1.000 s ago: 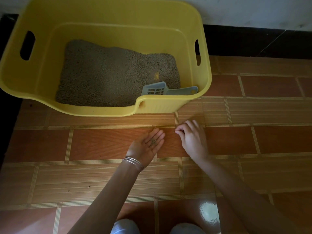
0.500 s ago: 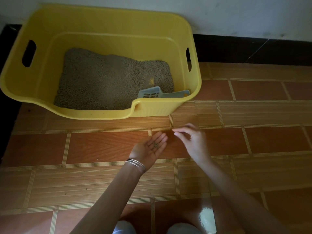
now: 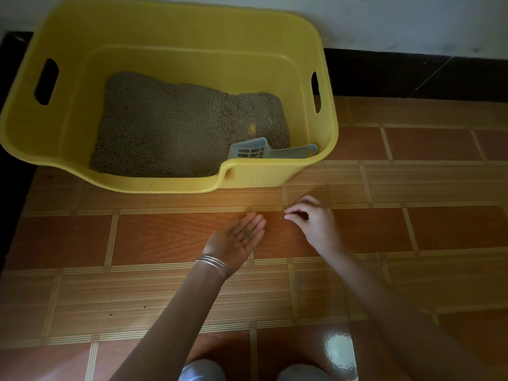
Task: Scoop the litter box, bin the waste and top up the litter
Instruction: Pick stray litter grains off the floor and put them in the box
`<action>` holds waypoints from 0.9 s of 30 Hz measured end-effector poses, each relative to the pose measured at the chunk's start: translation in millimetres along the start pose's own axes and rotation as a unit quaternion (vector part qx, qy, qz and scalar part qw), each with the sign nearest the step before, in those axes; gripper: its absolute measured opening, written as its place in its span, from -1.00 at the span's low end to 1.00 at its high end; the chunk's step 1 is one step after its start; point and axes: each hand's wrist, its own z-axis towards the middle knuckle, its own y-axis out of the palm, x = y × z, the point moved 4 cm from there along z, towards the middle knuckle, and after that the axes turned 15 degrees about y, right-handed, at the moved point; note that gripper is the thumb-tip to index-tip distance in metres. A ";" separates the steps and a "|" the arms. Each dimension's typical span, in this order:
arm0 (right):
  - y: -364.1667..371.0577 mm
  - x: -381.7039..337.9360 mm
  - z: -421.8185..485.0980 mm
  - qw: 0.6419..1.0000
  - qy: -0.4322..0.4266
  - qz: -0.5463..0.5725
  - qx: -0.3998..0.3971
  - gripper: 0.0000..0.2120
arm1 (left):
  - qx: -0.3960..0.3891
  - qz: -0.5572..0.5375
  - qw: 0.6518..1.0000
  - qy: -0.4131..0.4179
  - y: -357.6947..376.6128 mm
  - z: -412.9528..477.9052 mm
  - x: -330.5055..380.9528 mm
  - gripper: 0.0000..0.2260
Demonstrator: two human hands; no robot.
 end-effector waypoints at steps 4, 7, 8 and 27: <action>-0.4 -4.4 -4.2 0.997 -0.037 -0.046 0.044 -0.90 | 0.002 -0.004 1.000 -0.002 -0.9 2.0 1.2 -0.71; 1.2 -9.8 -8.2 0.990 -0.066 -0.097 0.073 -0.82 | 0.004 -0.001 1.000 -0.002 -0.6 2.5 0.7 -0.71; 3.0 -11.0 -8.9 0.988 -0.069 -0.114 0.072 -0.83 | 0.004 0.001 1.000 -0.001 -0.2 2.3 0.6 -0.71; -16.7 3.4 -2.7 0.997 0.031 0.063 -0.010 -0.88 | -0.005 0.006 1.000 0.003 4.0 -3.5 -4.2 -0.71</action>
